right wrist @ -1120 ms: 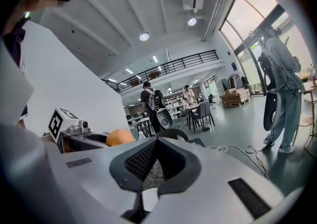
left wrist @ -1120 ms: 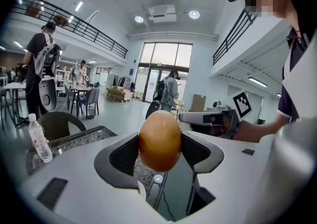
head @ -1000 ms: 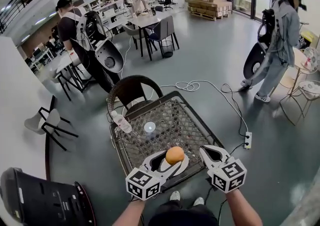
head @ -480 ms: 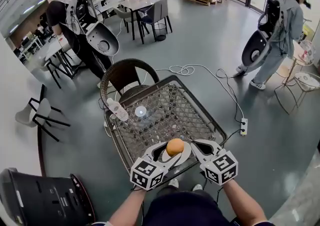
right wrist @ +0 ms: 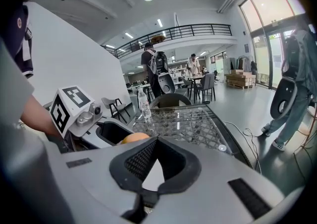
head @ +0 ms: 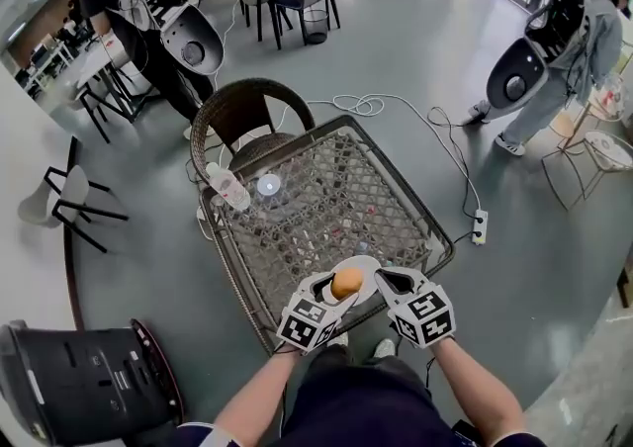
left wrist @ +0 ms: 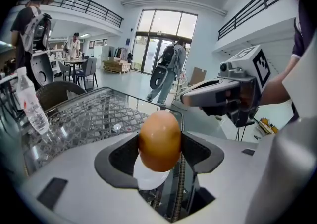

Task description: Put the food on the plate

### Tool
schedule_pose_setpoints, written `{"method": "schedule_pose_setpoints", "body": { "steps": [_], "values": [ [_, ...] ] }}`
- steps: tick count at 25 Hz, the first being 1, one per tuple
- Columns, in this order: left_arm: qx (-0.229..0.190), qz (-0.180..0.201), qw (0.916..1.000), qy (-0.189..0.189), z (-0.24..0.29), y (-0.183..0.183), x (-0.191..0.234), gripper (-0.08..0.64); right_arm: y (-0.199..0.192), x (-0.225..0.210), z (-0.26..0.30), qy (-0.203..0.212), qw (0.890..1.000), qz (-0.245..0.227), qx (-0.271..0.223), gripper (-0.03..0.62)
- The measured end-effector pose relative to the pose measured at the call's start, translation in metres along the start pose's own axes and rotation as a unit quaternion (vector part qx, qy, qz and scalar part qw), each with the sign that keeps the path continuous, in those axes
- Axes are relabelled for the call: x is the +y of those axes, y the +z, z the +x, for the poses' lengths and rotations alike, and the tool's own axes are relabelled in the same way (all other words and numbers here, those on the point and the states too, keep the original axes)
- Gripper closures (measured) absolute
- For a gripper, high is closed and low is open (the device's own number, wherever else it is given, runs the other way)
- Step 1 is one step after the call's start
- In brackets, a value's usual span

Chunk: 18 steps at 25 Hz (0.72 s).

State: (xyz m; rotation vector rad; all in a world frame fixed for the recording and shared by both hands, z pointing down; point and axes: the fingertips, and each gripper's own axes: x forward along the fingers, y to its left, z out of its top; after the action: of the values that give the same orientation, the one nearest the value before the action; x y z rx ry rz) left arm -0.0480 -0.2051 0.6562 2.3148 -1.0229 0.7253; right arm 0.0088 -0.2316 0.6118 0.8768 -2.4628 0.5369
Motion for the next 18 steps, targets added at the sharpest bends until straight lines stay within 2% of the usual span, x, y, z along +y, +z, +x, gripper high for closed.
{"method": "schedule_pose_setpoints", "body": {
  "steps": [7, 18],
  "values": [
    [0.078, -0.010, 0.9969, 0.010, 0.038, -0.042, 0.019, 0.281, -0.031, -0.017, 0.012, -0.021, 0.999, 0.028, 0.038, 0.589],
    [0.149, 0.008, 0.9887, 0.013, 0.076, -0.054, 0.016, 0.281, -0.043, -0.018, -0.010, -0.039, 0.997, 0.042, 0.050, 0.589]
  ]
}}
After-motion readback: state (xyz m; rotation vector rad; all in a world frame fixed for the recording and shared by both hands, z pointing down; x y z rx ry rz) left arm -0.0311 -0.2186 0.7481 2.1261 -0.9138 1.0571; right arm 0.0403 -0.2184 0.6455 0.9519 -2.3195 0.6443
